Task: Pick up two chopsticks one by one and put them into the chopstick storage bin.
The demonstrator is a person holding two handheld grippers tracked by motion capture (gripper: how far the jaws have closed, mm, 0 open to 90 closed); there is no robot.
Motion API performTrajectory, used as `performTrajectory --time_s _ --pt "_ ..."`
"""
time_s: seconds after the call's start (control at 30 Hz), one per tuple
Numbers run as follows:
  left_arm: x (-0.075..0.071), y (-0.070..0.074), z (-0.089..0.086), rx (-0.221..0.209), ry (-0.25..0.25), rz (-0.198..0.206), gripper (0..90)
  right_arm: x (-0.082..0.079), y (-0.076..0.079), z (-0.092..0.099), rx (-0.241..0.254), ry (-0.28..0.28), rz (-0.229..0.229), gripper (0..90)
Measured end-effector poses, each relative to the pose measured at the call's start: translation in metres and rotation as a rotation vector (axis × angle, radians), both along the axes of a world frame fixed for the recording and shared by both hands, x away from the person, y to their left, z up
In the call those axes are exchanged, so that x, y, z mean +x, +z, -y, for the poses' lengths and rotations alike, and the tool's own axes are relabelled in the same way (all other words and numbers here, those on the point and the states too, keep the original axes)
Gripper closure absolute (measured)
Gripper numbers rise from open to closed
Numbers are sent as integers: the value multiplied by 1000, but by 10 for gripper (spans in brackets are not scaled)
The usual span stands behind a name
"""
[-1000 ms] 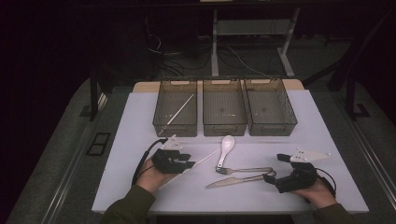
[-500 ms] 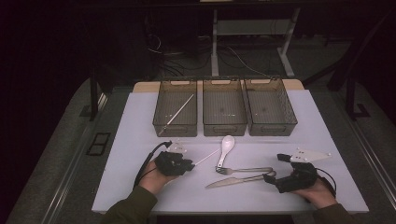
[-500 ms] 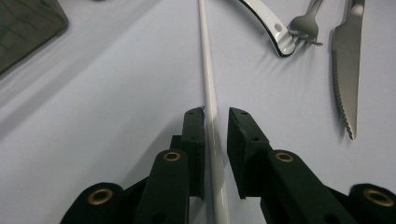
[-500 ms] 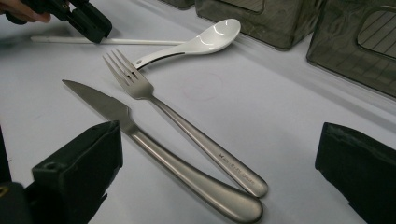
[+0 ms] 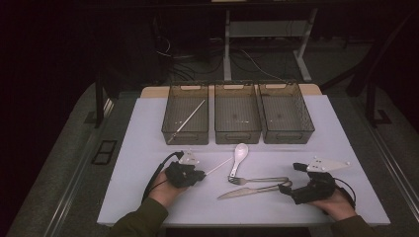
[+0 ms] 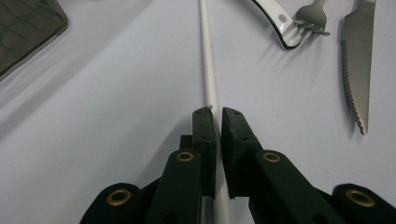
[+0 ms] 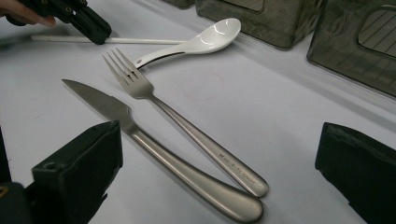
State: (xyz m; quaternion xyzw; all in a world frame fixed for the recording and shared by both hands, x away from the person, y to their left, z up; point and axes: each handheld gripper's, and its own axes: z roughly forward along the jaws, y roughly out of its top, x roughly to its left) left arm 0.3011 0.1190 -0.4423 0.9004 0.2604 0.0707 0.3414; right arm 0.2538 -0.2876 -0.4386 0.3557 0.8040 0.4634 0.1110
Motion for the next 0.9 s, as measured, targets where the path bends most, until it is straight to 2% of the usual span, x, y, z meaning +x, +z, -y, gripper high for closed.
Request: performTrajectory --time_s 0.3,0.53,0.7,0.9 --pt "1 1 0 4 3 -7 843 0 0 0 1 0 2 8" --pt "1 6 -2 -14 -3 -9 843 0 0 0 2 1 3 7" --pt "0 14 -7 -49 -2 8 843 0 0 0 1 1 4 8" --pt "-1 25 -14 -122 13 22 843 0 0 0 1 1 5 8"
